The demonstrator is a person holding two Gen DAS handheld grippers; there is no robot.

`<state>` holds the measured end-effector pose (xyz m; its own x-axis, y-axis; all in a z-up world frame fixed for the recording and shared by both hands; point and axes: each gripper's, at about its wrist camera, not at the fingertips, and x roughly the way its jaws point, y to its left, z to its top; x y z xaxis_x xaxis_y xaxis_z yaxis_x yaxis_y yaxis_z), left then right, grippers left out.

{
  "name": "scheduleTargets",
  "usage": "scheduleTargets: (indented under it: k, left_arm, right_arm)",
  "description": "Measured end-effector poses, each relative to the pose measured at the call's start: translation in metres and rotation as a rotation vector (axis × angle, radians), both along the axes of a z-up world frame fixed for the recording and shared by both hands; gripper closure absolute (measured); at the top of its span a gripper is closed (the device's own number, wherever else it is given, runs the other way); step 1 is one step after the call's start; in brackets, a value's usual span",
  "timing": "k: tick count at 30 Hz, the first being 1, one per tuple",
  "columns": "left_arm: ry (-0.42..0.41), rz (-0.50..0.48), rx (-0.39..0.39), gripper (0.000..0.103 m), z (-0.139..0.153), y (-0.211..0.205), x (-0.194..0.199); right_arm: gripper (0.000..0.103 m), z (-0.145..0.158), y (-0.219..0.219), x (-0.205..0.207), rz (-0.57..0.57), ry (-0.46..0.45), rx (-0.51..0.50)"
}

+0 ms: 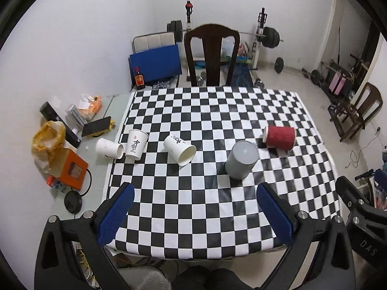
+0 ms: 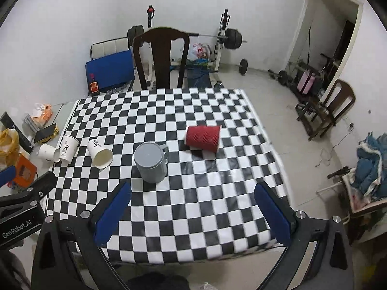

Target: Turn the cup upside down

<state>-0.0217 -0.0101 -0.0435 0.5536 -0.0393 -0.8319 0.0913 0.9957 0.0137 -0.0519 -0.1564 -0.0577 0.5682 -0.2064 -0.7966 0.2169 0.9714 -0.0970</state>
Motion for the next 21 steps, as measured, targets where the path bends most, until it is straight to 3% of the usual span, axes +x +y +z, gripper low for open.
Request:
scheduleTargets:
  k: [11, 21]
  left_arm:
    - [-0.048, 0.061, -0.026, 0.000, 0.050, -0.002, -0.038]
    - [-0.049, 0.081, -0.012, 0.000, 0.060, -0.007, -0.049]
  right_arm:
    - [0.000, 0.074, -0.002, -0.043, 0.037, -0.049, -0.026]
    - [0.000, 0.094, -0.006, -0.053, 0.046, -0.062, -0.037]
